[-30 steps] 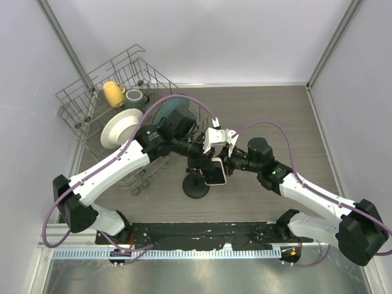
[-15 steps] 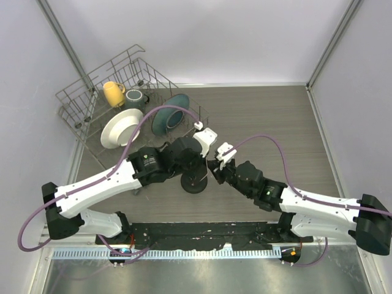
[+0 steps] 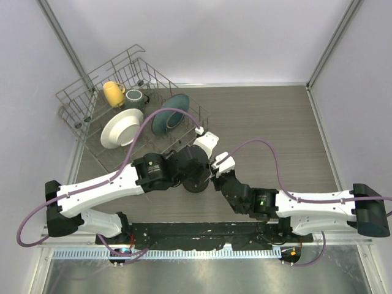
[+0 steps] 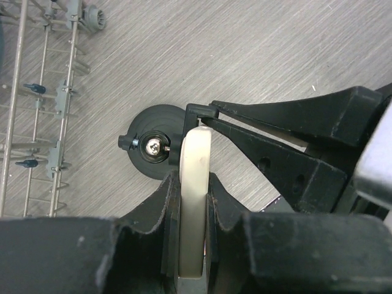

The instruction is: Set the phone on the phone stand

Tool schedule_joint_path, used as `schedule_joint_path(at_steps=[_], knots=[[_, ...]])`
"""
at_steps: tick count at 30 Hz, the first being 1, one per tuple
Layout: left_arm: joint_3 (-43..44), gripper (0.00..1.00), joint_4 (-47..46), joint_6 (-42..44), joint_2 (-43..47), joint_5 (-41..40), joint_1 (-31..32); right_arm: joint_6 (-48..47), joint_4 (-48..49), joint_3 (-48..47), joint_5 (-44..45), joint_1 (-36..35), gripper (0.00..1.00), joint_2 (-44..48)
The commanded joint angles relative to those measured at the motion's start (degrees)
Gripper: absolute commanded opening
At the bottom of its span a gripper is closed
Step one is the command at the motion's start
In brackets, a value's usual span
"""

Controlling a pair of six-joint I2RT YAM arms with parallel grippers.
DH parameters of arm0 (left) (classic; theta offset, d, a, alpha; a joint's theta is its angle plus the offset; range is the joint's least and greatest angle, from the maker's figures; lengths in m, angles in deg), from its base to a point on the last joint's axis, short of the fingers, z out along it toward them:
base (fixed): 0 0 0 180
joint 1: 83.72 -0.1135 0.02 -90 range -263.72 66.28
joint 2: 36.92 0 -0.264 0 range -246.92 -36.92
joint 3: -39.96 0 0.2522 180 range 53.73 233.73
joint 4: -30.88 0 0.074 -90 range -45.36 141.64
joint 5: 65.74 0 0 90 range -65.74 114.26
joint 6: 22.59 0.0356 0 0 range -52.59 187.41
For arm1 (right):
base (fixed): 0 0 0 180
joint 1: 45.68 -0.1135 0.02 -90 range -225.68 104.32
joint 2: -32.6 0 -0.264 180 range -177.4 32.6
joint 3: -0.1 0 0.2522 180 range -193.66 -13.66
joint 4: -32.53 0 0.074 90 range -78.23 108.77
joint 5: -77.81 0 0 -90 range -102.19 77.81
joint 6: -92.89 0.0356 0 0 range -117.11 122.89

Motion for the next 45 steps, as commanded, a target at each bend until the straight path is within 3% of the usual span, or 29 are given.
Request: schedule_joint_path(at_steps=[1, 5, 12, 16, 26, 30, 37, 39, 43, 44, 45], knots=[[-3.0, 0.00, 2.4, 1.2, -3.4, -21.3, -4.5, 6.7, 5.3, -7.0, 9.9, -8.7, 0.00, 0.5], [-3.3, 0.00, 1.7, 1.3, -3.7, -19.8, -4.4, 8.1, 2.9, -8.4, 13.9, -13.0, 0.00, -1.5], [-4.6, 0.00, -0.4, 0.4, -2.0, -17.8, -4.2, 10.6, -1.6, -10.0, 16.5, -14.2, 0.00, 0.2], [-4.8, 0.00, -3.5, 1.9, -3.7, -16.5, -4.2, 15.4, -2.8, -14.7, 16.8, -14.8, 0.00, -4.0], [-8.0, 0.00, -10.5, 3.8, -4.0, -13.2, -4.2, 29.8, -20.1, -18.7, 21.8, -20.5, 0.01, -4.0], [-9.5, 0.00, -11.9, 5.0, -3.0, -12.5, -4.2, 32.9, -24.0, -18.3, 18.8, -21.0, 0.15, -1.1], [-9.1, 0.00, -12.0, 5.6, -3.4, -11.8, -4.2, 32.2, -29.3, -20.4, 14.0, -23.6, 0.24, -0.5], [-9.1, 0.00, -11.8, 5.7, -3.0, -11.0, -4.2, 32.2, -31.6, -21.5, 13.8, -23.4, 0.31, -0.4], [-10.2, 0.00, -12.0, 6.4, 0.0, -5.6, -4.2, 28.9, -35.6, -19.4, 10.0, -17.1, 0.40, 3.7], [-10.2, 0.00, -11.9, 6.6, 0.8, -4.0, -4.2, 26.2, -34.7, -17.1, 6.8, -14.2, 0.40, 7.0], [-10.5, 0.00, -11.9, 7.4, 1.5, -2.3, -4.2, 24.1, -33.3, -15.7, -2.5, -10.9, 0.40, 8.5]])
